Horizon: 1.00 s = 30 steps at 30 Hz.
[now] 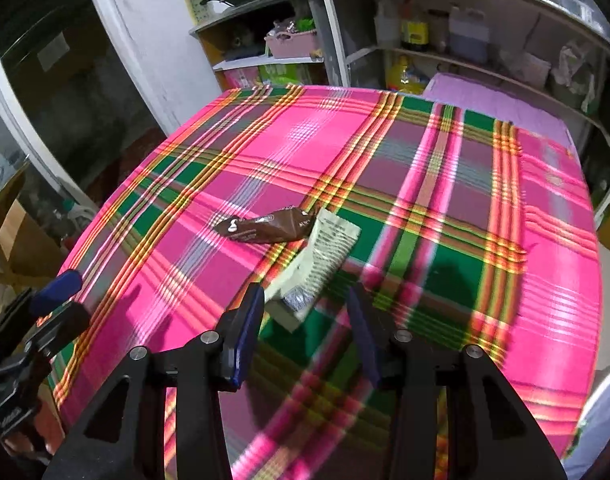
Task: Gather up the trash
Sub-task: 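Grasp the brown wrapper with the left tool while the right tool grasps the white paper strip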
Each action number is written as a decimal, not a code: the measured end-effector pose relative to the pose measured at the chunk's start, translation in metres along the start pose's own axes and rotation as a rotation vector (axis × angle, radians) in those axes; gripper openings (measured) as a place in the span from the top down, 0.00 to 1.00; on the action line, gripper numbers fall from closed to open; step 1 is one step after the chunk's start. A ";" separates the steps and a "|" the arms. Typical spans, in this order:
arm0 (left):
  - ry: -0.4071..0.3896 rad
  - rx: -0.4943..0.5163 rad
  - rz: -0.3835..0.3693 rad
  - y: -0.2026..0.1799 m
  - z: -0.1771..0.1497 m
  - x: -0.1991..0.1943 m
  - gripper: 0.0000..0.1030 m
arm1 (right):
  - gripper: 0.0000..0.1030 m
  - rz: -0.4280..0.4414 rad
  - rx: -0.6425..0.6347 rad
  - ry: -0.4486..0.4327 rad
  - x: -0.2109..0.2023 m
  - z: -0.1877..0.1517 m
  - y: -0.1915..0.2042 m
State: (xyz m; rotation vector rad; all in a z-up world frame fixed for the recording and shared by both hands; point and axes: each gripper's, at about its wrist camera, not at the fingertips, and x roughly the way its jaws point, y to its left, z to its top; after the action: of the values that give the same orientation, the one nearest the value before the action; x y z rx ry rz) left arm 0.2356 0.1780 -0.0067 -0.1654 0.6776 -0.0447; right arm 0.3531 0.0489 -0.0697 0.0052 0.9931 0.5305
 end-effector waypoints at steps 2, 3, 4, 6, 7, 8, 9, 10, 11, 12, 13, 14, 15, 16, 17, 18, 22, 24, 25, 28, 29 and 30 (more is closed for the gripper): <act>-0.002 -0.001 0.000 0.003 0.001 0.001 0.52 | 0.57 -0.003 0.014 0.006 0.008 0.003 0.001; -0.002 -0.002 0.000 0.005 0.002 0.001 0.52 | 0.57 -0.004 0.021 0.010 0.012 0.005 0.001; -0.002 -0.005 0.001 0.007 0.002 0.002 0.52 | 0.57 -0.004 0.024 0.013 0.016 0.006 0.001; 0.000 -0.009 0.002 0.011 0.004 0.004 0.52 | 0.57 -0.025 0.009 0.001 0.021 0.009 0.005; 0.002 -0.012 0.003 0.013 0.004 0.006 0.52 | 0.62 -0.037 0.002 -0.002 0.021 0.009 0.007; 0.004 -0.014 0.004 0.015 0.005 0.007 0.52 | 0.65 -0.053 -0.006 -0.003 0.022 0.010 0.008; 0.007 -0.017 0.004 0.016 0.006 0.009 0.52 | 0.74 -0.069 -0.013 -0.004 0.022 0.010 0.009; 0.010 -0.019 0.004 0.017 0.007 0.011 0.52 | 0.76 -0.072 -0.015 -0.005 0.021 0.009 0.008; 0.013 -0.022 0.001 0.017 0.008 0.013 0.52 | 0.76 -0.069 -0.014 -0.005 0.021 0.009 0.007; 0.015 -0.021 -0.002 0.017 0.010 0.015 0.52 | 0.77 -0.068 -0.015 -0.004 0.020 0.008 0.006; 0.017 -0.019 -0.003 0.016 0.010 0.017 0.52 | 0.77 -0.067 -0.013 -0.006 0.018 0.007 0.004; 0.021 -0.016 -0.004 0.015 0.012 0.020 0.52 | 0.77 -0.064 -0.011 -0.006 0.017 0.006 0.003; 0.024 -0.010 -0.006 0.013 0.013 0.023 0.52 | 0.78 -0.059 -0.007 -0.005 0.015 0.004 0.001; 0.027 -0.004 -0.009 0.010 0.014 0.025 0.52 | 0.78 -0.055 -0.004 -0.004 0.012 0.002 -0.001; 0.032 0.004 -0.014 0.007 0.015 0.028 0.52 | 0.78 -0.052 -0.004 -0.005 0.009 0.001 -0.003; 0.037 0.011 -0.016 0.005 0.017 0.031 0.52 | 0.78 -0.051 -0.004 -0.008 0.005 -0.001 -0.005; 0.060 0.065 -0.033 -0.011 0.027 0.047 0.52 | 0.78 -0.042 0.001 -0.031 -0.016 -0.008 -0.014; 0.071 0.098 -0.040 -0.019 0.032 0.057 0.52 | 0.78 -0.040 0.003 -0.041 -0.026 -0.012 -0.018; 0.079 0.117 -0.046 -0.024 0.035 0.064 0.52 | 0.78 -0.037 0.005 -0.048 -0.032 -0.014 -0.021; 0.104 0.172 -0.052 -0.037 0.041 0.084 0.52 | 0.78 -0.027 0.011 -0.059 -0.045 -0.021 -0.028; 0.117 0.188 -0.054 -0.041 0.044 0.093 0.52 | 0.78 -0.025 0.013 -0.062 -0.049 -0.024 -0.031; 0.125 0.202 -0.060 -0.044 0.045 0.098 0.52 | 0.78 -0.021 0.014 -0.065 -0.052 -0.025 -0.033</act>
State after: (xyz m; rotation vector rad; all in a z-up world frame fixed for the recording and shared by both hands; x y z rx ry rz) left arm 0.3409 0.1313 -0.0258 0.0118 0.7886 -0.1818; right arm 0.3244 -0.0078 -0.0501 0.0246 0.9322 0.5009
